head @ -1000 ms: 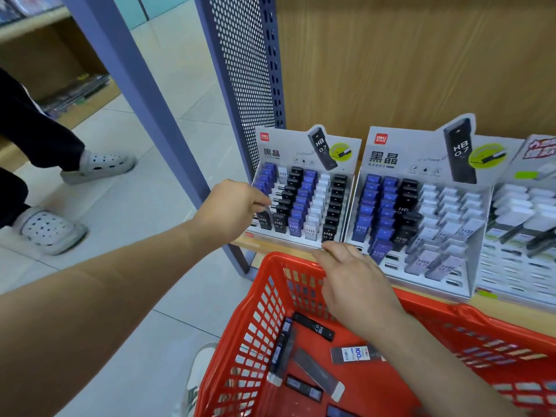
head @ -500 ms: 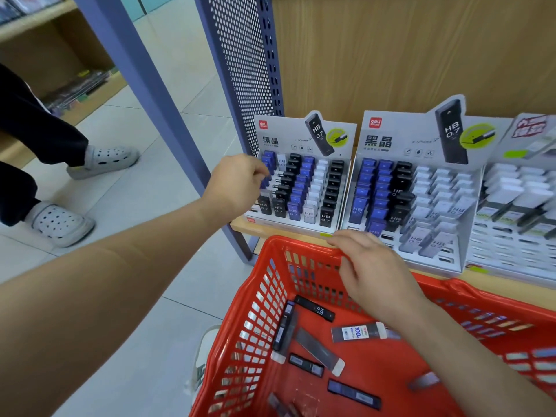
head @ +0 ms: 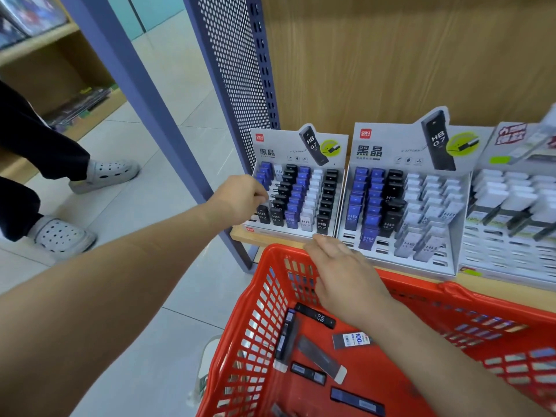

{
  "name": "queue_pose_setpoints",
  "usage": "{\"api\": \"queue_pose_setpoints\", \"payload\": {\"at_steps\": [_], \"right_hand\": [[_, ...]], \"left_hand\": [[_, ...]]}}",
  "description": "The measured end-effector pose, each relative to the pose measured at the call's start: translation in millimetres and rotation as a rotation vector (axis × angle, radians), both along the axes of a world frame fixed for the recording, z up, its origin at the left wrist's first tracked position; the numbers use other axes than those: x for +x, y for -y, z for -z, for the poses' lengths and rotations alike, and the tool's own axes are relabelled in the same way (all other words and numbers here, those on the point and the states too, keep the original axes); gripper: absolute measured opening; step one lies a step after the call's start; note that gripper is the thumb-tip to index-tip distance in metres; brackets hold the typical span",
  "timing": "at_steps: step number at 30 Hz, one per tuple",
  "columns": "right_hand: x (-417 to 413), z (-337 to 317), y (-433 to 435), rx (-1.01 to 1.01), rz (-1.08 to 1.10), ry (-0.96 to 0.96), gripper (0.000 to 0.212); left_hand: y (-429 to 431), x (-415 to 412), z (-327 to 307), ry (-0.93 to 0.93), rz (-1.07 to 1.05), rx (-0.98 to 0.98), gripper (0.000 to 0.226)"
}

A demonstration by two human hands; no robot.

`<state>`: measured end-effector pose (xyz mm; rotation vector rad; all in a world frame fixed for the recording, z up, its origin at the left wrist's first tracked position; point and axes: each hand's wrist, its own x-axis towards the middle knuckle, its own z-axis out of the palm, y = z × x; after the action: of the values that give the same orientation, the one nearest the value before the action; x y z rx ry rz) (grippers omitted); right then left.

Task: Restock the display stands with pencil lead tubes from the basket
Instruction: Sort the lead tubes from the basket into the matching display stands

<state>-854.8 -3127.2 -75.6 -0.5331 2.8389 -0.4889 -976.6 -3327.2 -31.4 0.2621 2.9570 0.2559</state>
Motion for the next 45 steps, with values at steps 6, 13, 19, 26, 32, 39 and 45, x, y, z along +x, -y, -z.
{"api": "queue_pose_setpoints", "payload": {"at_steps": [6, 13, 19, 26, 32, 39, 45], "right_hand": [[-10.4, 0.9, 18.7, 0.071, 0.051, 0.004, 0.066], [-17.4, -4.1, 25.8, 0.111, 0.058, -0.010, 0.055], [-24.1, -1.6, 14.0, 0.052, 0.024, -0.039, 0.054], [-31.8, 10.9, 6.5, -0.019, 0.021, -0.077, 0.051], [-31.7, 11.9, 0.8, -0.055, 0.006, -0.085, 0.048], [-33.0, 15.3, -4.1, -0.092, -0.011, -0.072, 0.050], [-32.4, 17.9, -6.6, -0.133, -0.014, -0.066, 0.050]], "left_hand": [[10.4, 4.4, 19.1, -0.176, 0.127, -0.047, 0.029], [10.2, -9.3, -4.5, -0.405, -0.023, 0.320, 0.027], [-1.1, -44.6, 4.6, -0.386, -0.013, 0.206, 0.024], [-0.3, -58.4, 20.0, -0.366, 0.061, 0.180, 0.026], [-2.0, -60.6, 17.9, -0.284, 0.085, 0.188, 0.025], [-6.1, -62.5, 22.6, -0.291, 0.021, 0.181, 0.018], [-11.9, -64.6, 24.6, -0.273, -0.074, 0.212, 0.015]]}}
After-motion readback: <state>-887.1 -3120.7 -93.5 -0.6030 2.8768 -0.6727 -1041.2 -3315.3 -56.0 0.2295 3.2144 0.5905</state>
